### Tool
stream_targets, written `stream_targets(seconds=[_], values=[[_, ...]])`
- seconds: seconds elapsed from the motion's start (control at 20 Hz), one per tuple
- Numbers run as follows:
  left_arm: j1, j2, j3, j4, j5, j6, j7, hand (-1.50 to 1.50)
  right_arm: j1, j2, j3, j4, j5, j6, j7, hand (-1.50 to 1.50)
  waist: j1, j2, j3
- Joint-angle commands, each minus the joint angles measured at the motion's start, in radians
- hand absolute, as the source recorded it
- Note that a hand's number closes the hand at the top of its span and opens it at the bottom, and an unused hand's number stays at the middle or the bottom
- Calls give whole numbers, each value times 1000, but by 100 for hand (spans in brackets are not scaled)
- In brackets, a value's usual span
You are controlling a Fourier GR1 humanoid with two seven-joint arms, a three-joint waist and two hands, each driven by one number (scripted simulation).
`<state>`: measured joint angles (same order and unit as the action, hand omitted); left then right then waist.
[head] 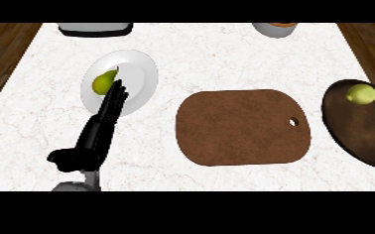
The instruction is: Pick the lemon from the cutting board and place it in the pan
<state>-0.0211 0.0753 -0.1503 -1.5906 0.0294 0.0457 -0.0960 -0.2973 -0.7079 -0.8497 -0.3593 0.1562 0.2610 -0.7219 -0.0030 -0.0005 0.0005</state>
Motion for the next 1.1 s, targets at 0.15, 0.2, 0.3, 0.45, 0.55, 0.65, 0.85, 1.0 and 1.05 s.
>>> stream_targets(seconds=[0.15, 0.2, 0.3, 0.45, 0.55, 0.65, 0.85, 1.0, 1.05], values=[[15, -17, 4, -17, -14, 3, 7, 0, 155, 57, 56, -104, -61, 72, -115, -150, 1, 0, -1], [-35, -37, -9, 45, -40, 13, -7, 0, 129, 46, 75, -76, -36, 30, -147, -150, 3, 1, 0], [-33, 2, 40, 1, 5, -20, 35, 0, 231, 33, 47, -187, -105, 107, -69, -150, -5, -1, -2], [0, -8, 20, -9, -19, -17, 20, 0, 302, 84, 80, -325, -132, 99, -16, -150, -4, -2, -2], [5, -16, 32, 59, -27, -34, -76, 0, 298, 70, 90, -267, -147, 97, -46, -150, 0, 0, -1], [48, -29, -5, 5, -42, -27, -35, 0, 343, 114, 117, -346, -145, 74, -38, -150, 0, -1, -1], [24, -41, 26, 23, -31, -24, -41, 0, 349, 144, 135, -417, -170, 2, 9, -150, 1, 0, -1], [4, -37, 39, 25, -38, -21, -26, 0, 386, 153, 150, -388, -139, -23, -49, -150, 1, 0, -1], [16, -25, 38, -1, -30, -44, -11, 0, 353, 88, 144, -359, -147, -4, -19, -150, 3, 0, -1]])
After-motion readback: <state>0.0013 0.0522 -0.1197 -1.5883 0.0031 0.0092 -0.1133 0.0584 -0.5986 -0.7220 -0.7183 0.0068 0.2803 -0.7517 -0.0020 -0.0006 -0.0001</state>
